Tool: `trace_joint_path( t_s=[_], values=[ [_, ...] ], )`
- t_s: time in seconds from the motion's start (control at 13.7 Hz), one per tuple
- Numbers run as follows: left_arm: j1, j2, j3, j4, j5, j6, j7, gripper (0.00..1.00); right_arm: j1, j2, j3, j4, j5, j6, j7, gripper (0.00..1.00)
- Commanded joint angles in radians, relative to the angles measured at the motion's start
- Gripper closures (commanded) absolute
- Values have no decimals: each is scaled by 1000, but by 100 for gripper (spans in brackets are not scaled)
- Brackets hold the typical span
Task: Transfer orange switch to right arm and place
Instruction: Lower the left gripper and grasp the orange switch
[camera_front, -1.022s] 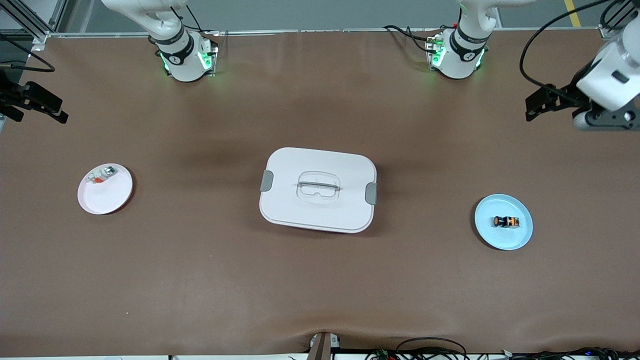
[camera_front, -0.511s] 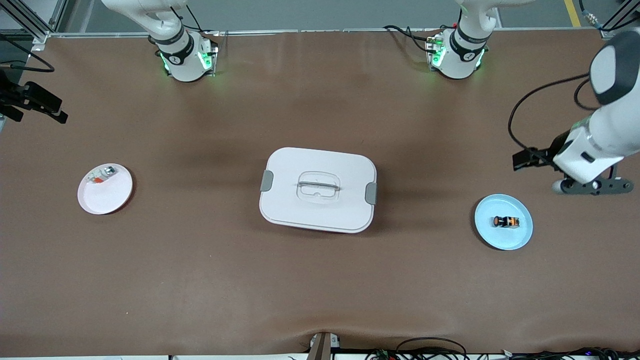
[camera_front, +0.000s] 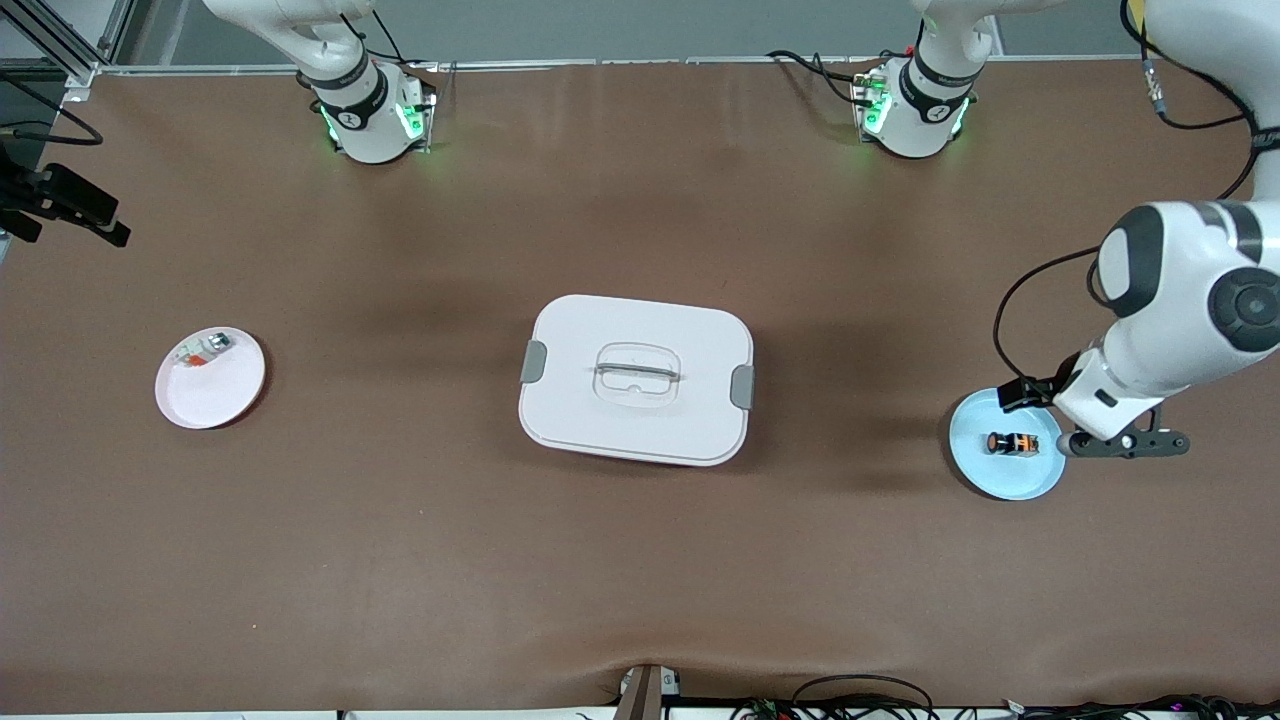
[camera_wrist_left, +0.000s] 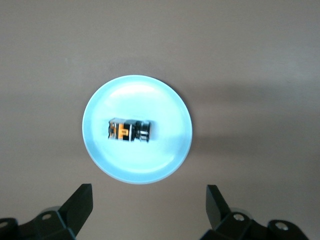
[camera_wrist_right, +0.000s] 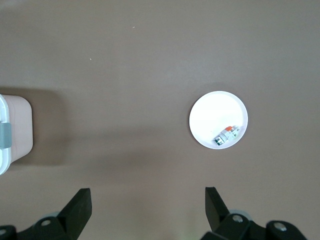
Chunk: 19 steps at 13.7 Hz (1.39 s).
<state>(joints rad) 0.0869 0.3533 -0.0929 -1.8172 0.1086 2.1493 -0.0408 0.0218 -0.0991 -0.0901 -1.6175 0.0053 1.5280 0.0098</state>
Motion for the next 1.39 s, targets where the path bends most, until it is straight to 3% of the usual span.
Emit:
trace_joint_path(
  t_s=[0.0, 0.44, 1.31],
  values=[
    [46, 51, -7, -8, 16, 81, 74, 0, -17, -13, 13, -9, -13, -5, -13, 0],
    [128, 179, -8, -7, 14, 237, 185, 0, -17, -13, 13, -9, -13, -3, -13, 0],
    [126, 266, -28, -5, -38, 313, 191, 0, -17, -13, 13, -9, -13, -3, -13, 0]
  ],
)
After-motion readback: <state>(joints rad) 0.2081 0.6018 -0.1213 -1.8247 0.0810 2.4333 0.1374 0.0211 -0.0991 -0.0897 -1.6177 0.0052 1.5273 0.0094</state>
